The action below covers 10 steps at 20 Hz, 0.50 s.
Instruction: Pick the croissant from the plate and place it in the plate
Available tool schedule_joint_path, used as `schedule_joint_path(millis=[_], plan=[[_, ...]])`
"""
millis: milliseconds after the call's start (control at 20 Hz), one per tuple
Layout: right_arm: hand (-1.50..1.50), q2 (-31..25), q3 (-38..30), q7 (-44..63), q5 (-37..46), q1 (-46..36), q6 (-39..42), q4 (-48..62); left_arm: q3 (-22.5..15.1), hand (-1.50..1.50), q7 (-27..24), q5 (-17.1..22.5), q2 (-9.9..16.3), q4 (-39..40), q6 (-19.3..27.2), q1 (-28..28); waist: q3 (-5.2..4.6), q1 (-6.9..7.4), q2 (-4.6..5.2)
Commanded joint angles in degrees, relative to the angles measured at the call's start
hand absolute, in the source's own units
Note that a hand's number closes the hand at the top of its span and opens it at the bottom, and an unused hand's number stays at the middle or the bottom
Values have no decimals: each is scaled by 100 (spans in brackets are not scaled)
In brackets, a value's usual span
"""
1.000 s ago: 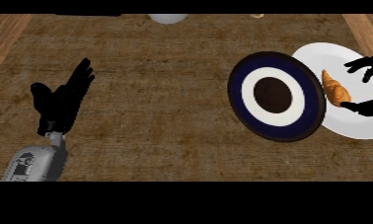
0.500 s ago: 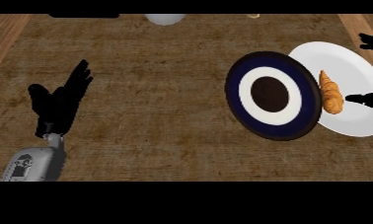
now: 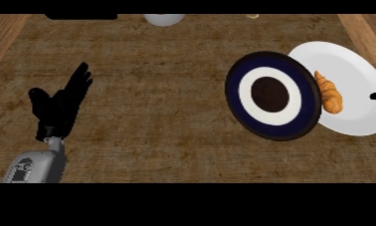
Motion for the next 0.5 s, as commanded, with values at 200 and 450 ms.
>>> schedule_joint_path(millis=[200, 450], plan=[[-150, -623, -130, -215, -512, 176, 1840, 444, -94, 0, 211, -89, -45, -266, 35, -42, 17, 75, 42], [-150, -649, -77, -429, -606, 254, 1753, 426, -14, 0, -146, -60, -96, 12, -51, 28, 17, 90, 59]])
